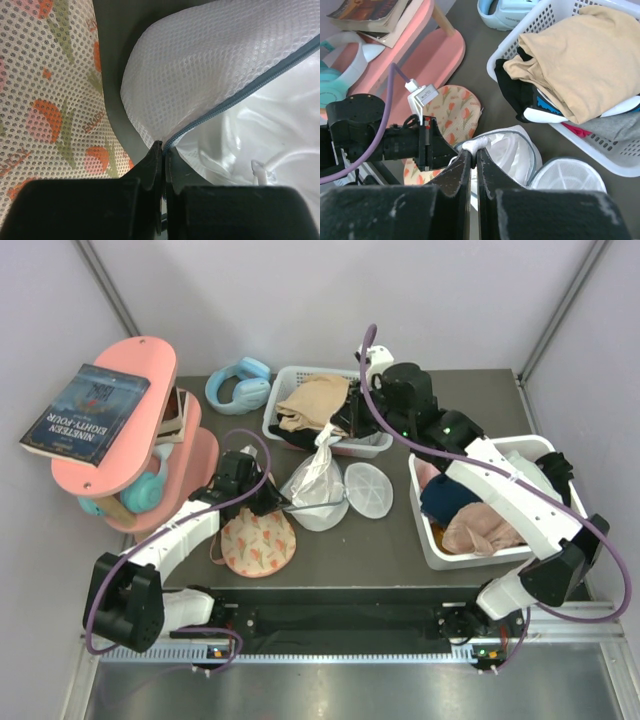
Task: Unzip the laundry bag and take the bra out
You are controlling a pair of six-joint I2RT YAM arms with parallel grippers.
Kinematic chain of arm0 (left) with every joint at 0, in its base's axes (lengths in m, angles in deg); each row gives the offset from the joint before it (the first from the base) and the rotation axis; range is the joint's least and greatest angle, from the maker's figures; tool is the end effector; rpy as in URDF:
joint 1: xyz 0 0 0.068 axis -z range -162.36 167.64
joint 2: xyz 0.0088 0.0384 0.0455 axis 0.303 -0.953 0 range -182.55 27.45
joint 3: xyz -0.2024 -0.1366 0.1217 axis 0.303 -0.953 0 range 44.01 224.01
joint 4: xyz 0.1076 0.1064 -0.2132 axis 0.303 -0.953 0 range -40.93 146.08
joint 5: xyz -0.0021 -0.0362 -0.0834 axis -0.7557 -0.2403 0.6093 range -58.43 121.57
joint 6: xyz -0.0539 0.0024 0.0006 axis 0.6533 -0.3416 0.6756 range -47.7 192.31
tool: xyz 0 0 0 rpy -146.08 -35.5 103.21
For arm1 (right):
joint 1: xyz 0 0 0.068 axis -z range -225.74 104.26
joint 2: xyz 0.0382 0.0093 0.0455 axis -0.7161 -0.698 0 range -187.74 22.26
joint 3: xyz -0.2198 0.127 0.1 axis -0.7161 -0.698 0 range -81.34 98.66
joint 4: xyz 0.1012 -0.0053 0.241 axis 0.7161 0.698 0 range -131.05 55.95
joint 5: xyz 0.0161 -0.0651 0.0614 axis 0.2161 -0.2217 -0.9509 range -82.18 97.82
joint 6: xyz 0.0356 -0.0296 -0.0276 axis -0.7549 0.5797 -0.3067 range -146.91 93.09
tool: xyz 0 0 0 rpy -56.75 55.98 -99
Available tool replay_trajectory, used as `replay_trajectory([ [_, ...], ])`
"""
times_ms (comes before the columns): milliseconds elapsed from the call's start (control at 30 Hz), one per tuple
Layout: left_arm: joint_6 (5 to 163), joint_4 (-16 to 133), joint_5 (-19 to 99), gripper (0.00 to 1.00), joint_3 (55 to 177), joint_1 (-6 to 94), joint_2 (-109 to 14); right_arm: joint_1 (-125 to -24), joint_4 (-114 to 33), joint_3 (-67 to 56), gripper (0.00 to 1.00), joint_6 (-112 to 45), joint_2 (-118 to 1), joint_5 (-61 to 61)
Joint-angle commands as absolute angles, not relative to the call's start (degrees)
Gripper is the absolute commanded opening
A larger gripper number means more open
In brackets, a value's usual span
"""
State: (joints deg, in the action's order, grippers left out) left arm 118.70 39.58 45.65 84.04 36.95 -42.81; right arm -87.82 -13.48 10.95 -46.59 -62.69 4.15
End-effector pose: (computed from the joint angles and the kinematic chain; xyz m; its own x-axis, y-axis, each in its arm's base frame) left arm 0.2304 -0.0900 0.2114 -0.8202 -0.4568 -0.3445 -0.1677 0.7676 -0.6186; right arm 0.2470 0.2261 0.4294 -0.4818 0.0177 -0.8761 -0.5853 0.7376 0.3368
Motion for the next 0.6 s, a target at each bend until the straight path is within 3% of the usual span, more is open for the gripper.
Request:
replay_trajectory([
  [0, 118.71, 42.19, 45.63, 0.0, 84.7, 37.24, -42.95, -87.31, -15.3, 14.9, 0.0, -45.54, -60.1, 3.95],
  [567, 118.36, 42.28, 45.63, 0.0, 86.55, 37.33, -45.15, -86.52, -15.83, 19.82, 0.0, -45.89, -57.64, 4.92],
])
